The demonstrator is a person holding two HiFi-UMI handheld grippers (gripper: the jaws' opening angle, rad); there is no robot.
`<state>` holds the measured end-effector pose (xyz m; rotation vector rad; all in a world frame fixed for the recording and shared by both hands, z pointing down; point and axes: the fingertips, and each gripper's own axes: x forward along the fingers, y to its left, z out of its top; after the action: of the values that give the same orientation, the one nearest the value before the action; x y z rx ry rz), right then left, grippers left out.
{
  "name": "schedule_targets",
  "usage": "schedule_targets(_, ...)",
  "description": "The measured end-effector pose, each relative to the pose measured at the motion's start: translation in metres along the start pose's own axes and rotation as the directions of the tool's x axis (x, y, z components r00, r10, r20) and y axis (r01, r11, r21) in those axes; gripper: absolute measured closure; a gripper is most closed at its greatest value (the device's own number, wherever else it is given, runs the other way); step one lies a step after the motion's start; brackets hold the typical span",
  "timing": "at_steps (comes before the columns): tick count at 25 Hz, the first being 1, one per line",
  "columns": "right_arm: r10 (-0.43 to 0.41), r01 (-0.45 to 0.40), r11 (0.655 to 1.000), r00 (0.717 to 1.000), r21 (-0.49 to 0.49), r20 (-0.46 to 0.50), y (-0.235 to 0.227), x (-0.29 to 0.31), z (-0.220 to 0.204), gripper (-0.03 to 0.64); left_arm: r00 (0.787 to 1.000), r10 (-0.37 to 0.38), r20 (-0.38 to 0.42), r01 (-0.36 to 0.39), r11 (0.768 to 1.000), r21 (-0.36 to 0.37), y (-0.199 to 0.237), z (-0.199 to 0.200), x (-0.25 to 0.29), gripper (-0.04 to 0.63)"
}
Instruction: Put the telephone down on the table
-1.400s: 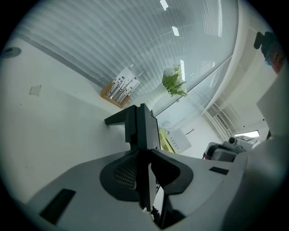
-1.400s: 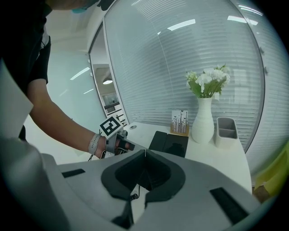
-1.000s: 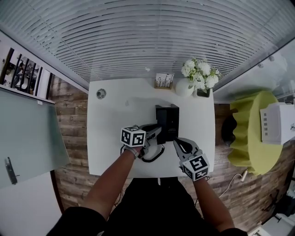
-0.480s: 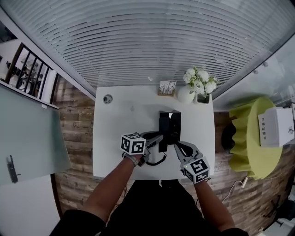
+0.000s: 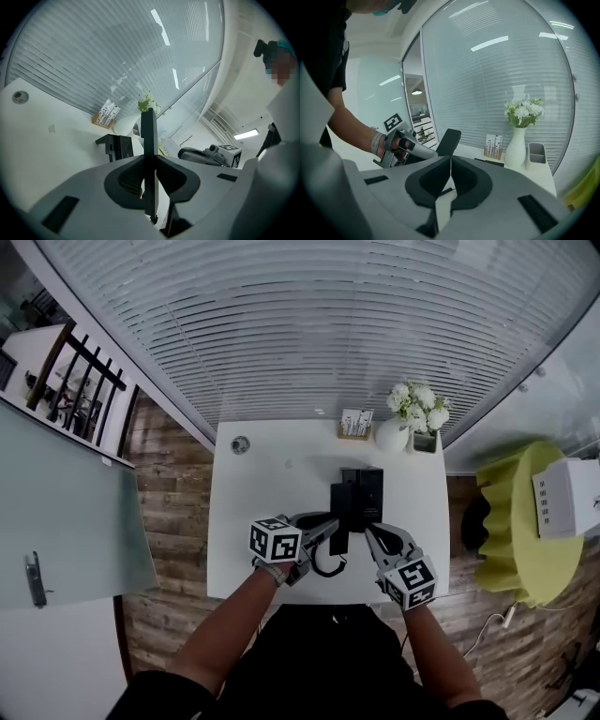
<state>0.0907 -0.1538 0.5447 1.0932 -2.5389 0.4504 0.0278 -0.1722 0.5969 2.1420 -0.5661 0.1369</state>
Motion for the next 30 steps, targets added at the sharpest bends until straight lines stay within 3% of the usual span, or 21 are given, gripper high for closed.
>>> schedule_targets(9,0.09,-0.087,0.995,0.994,-0.045,0.062,0.025,-0.008,0.017,0.595,0.995,0.077,0.063,-0.079,0.997,0.024,-0.018,0.0,-0.033,0.517)
schedule_targets(21,0.249,-0.242,0.963,0.967,-0.116,0.059,0.068,-0.017,0.026,0.595,0.973,0.186,0.133,-0.19,0.982,0.017,-0.039,-0.019,-0.068,0.517)
schedule_targets(30,0.263,-0.255,0.956,0.964,-0.145,0.04,0.102,0.002,0.034,0.595,0.978,0.173,0.117,-0.176,0.984,0.016,-0.023,-0.018,-0.105,0.517)
